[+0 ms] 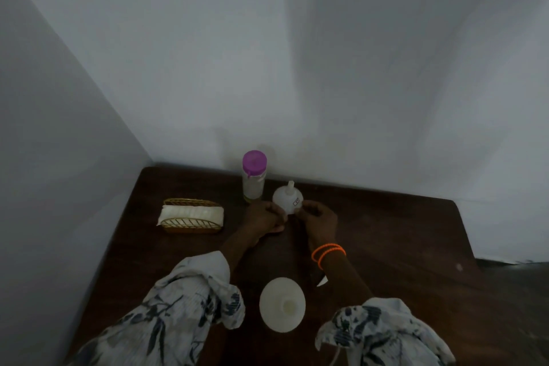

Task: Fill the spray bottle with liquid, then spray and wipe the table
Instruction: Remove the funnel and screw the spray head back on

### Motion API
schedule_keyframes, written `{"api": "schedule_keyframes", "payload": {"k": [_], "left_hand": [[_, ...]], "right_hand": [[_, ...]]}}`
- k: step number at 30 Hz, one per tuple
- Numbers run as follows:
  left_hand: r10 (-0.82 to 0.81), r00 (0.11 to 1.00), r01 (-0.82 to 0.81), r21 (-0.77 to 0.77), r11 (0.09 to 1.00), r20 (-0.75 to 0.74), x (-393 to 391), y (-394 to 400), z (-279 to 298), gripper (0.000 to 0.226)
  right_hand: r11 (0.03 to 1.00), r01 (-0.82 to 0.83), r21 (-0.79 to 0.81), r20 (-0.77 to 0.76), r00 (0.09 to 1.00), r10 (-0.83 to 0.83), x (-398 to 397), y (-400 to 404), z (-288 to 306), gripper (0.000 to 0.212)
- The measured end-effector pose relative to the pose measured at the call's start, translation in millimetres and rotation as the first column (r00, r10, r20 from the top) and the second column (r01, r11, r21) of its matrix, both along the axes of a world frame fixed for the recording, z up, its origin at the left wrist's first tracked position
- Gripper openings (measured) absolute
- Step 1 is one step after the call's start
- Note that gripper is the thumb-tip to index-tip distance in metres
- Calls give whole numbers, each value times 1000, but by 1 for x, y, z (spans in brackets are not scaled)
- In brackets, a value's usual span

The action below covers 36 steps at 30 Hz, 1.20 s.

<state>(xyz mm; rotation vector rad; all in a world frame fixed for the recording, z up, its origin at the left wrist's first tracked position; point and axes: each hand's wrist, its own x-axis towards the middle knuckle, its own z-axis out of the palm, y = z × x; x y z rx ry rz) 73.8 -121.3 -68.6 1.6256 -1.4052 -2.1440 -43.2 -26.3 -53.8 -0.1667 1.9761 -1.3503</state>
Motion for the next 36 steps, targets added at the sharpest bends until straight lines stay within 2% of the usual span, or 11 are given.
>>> {"api": "schedule_keyframes", "payload": {"k": [9,12,15,17,19,21,24,28,31,33,36], "left_hand": [[-48,997,52,-69,996,60,4,4,-1,11],[-11,999,14,-56,998,54,16,10,4,8],[27,999,-25,-47,999,23,43,25,13,11],[2,1000,-2,-73,997,-3,63,39,18,14],[-33,999,30,-106,994,-19,82,55,23,18],[-81,996,77,-144,987,-23,99,70,27,29],[-266,963,250,-239,938,-37,120,94,32,59],[-568,823,530,-390,753,22,137,122,30,97],[-596,783,592,-507,627,178,135,136,28,115],[-573,790,591,-524,613,220,128,142,29,123],[-541,802,586,-510,629,254,120,146,30,128]], "right_hand": [[997,-77,29,-100,992,80,-4,10,10,28],[978,-140,152,-258,950,176,-12,28,14,22],[929,-209,305,-415,849,327,-23,60,20,26],[903,-211,374,-417,832,367,-32,84,24,28],[862,-191,470,-390,831,396,-43,106,28,18],[819,-172,548,-353,840,413,-51,125,28,13],[802,-173,572,-278,879,388,-52,145,29,25],[643,-390,659,-36,837,545,-39,149,30,40],[668,-355,654,-4,881,473,-25,140,27,62],[691,-280,666,-73,898,435,-17,134,25,71],[686,-192,702,-141,906,398,-8,124,25,67]]}}
